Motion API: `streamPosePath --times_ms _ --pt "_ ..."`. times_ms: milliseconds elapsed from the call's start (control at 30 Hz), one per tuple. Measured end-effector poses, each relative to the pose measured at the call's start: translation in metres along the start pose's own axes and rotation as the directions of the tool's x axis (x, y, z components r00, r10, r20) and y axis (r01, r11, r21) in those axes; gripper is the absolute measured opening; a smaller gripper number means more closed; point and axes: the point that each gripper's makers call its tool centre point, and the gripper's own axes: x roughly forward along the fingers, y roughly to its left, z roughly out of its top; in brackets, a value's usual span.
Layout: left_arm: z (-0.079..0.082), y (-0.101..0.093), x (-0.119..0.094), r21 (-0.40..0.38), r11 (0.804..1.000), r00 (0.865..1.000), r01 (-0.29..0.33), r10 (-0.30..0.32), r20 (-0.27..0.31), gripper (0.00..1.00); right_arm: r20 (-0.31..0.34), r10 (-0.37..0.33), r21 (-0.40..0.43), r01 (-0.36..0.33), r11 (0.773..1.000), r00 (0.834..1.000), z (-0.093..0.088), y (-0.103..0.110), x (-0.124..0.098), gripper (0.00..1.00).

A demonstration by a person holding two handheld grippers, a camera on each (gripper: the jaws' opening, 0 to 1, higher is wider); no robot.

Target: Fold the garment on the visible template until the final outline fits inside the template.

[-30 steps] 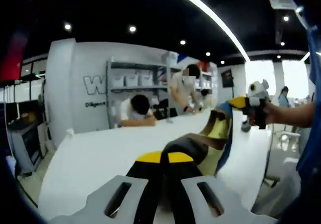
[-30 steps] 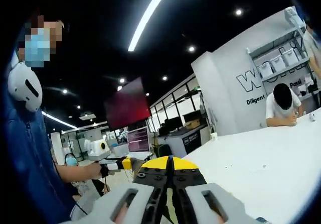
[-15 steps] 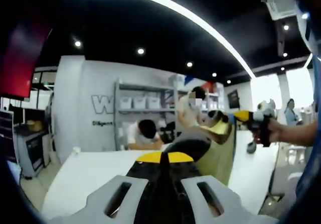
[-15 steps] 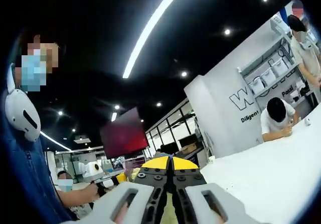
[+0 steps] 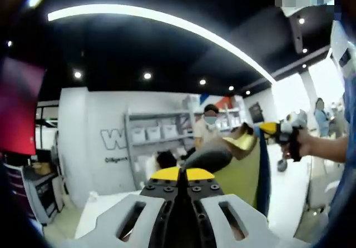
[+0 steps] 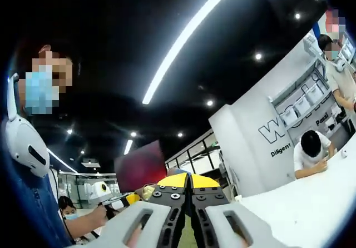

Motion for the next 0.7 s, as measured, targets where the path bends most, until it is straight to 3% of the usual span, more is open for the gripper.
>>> streamPosePath --times_ms 167,333,567,700 --pt "-0.001 -0.01 -0.009 0.006 0.998 0.996 0.067 -0.066 -0.056 0.0 -0.016 0.002 -0.015 -0.002 1.0 1.0 0.005 0.013 -0.008 0.0" --pt "0.004 -0.023 -0.019 0.002 0.989 0.986 0.147 -0.147 -0.076 0.0 -0.012 0.014 0.009 -0.014 1.0 1.0 0.011 0.025 -0.017 0.0" --pt "-0.008 -0.026 -0.021 -0.01 0.983 0.974 0.185 -0.185 -0.133 0.0 -0.088 -0.042 0.009 0.043 0.999 0.995 -0.001 0.009 -0.027 0.0" --pt "-0.014 -0.035 -0.03 -0.048 0.97 0.957 0.237 -0.242 -0.159 0.0 -0.11 -0.04 0.003 0.04 0.999 0.993 -0.004 0.011 -0.033 0.0"
